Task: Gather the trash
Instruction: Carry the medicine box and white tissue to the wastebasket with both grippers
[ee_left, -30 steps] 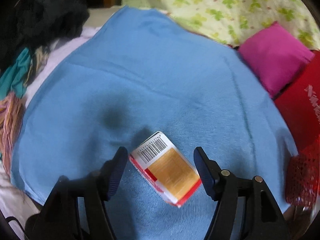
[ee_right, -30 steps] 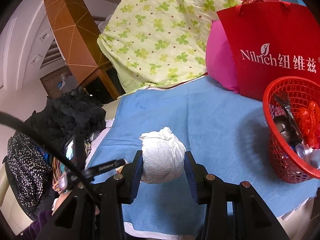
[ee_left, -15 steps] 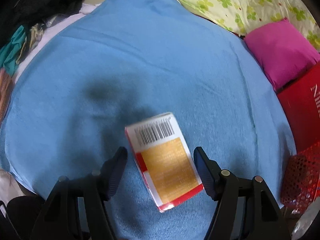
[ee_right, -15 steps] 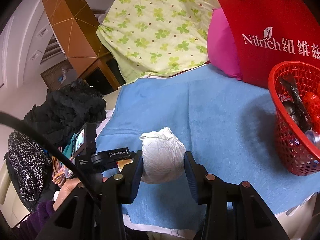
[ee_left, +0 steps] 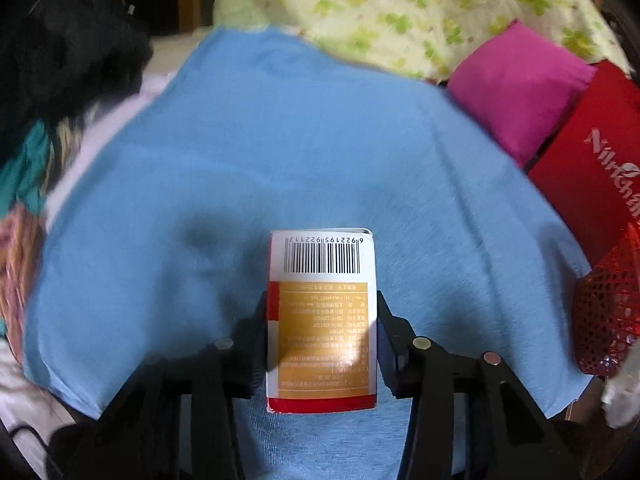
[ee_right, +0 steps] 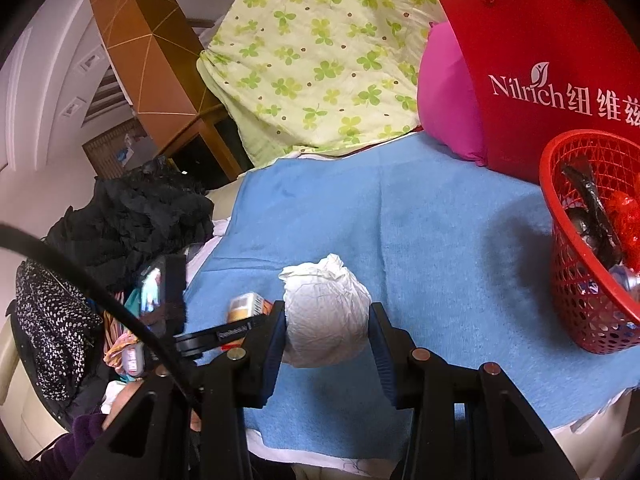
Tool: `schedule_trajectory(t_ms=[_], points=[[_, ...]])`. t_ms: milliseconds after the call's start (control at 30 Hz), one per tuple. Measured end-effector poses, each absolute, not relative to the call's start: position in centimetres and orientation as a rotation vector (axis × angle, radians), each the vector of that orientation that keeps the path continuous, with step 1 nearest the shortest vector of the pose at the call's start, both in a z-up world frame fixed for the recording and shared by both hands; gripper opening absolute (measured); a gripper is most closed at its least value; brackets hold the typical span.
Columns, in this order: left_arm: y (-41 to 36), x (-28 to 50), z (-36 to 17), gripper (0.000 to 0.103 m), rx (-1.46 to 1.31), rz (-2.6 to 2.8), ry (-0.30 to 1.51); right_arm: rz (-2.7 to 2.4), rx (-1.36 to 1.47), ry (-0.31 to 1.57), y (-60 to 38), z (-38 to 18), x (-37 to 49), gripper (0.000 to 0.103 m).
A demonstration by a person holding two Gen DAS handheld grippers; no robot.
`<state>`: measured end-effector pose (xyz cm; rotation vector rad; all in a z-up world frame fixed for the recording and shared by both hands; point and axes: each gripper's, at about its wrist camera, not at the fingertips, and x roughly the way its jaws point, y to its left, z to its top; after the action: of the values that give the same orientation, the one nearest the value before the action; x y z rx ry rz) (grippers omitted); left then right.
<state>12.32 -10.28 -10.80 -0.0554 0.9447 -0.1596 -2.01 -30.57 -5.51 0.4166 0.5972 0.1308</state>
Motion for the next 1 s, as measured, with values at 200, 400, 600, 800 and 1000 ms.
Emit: schedule_trajectory(t_ms=[200, 400, 600, 800, 1000], points=[[-11.6, 10.5, -6.6, 0.047, -0.023, -0.202, 0.822, 0.104, 0.431, 0.568, -31.7, -5.0, -2.9, 0.044], [-14.0, 8.3, -2.7, 0.047, 0.029, -0.255, 0.705, 0.061, 0.474, 0.52, -34.1, -4.0, -4.1, 0.044], [-16.8, 5.9, 0.6, 0.047, 0.093, -0.306, 0.596, 0.019, 0.498, 0.462, -36.7, -2.5, -5.8, 0.044], [-19.1, 3.6, 3.2, 0.048, 0.149, -0.345, 0.511, -0.012, 0.516, 0.411, -38.8, -1.2, -7.5, 0.044], [-21.3, 1.9, 4.6, 0.048, 0.18, -0.394, 0.47, -0.037, 0.52, 0.368, -40.4, -0.1, -9.0, 0.044]])
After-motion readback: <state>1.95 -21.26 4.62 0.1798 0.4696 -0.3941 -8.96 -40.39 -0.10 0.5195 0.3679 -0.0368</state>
